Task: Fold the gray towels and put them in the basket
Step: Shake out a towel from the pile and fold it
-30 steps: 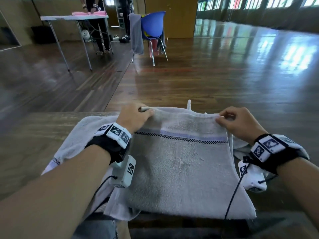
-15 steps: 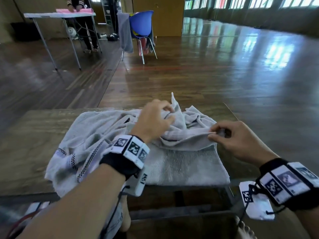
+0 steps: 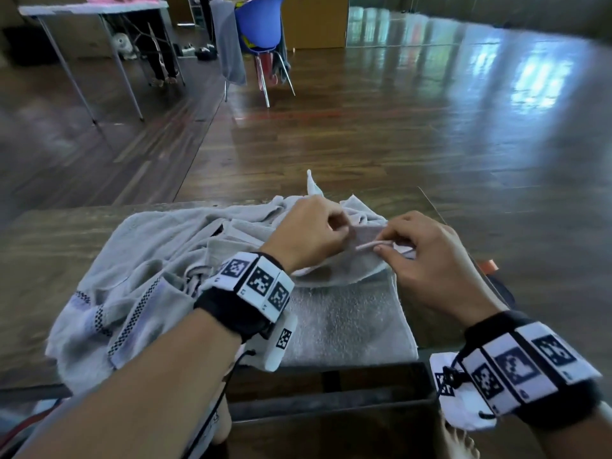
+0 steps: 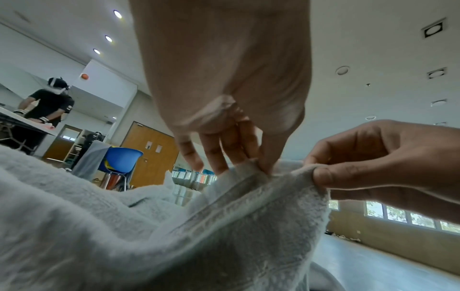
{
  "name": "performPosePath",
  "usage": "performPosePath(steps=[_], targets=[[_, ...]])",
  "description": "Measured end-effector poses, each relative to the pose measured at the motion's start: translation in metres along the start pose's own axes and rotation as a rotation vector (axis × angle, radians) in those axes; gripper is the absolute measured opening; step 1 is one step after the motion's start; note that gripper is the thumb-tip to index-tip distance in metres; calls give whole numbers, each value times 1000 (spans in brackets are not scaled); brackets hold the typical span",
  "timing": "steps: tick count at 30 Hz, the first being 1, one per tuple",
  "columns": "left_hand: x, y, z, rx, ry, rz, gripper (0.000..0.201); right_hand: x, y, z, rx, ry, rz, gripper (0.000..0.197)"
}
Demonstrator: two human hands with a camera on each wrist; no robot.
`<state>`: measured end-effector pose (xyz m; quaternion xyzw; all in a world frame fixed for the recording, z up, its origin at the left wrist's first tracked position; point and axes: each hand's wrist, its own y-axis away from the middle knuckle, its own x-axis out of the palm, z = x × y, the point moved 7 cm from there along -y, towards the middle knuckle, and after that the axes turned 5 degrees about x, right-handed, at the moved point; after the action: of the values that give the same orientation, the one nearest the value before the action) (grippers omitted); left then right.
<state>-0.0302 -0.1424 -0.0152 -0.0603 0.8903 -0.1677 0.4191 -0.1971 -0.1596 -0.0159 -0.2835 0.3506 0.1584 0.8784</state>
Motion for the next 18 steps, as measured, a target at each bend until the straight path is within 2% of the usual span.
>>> performPosePath(steps=[2, 5, 10, 18], targets=[[-8, -5, 8, -61, -24, -70, 11, -3, -6, -10, 73, -42, -44, 2], [2, -7, 12, -106, 81, -20, 4, -1, -13, -18, 124, -66, -38, 4], [25, -7, 9, -82, 173, 36, 23, 0, -21, -28, 179, -134, -40, 19], [38, -11, -4, -59, 241, 91, 24, -7, -16, -43, 201, -149, -73, 28]])
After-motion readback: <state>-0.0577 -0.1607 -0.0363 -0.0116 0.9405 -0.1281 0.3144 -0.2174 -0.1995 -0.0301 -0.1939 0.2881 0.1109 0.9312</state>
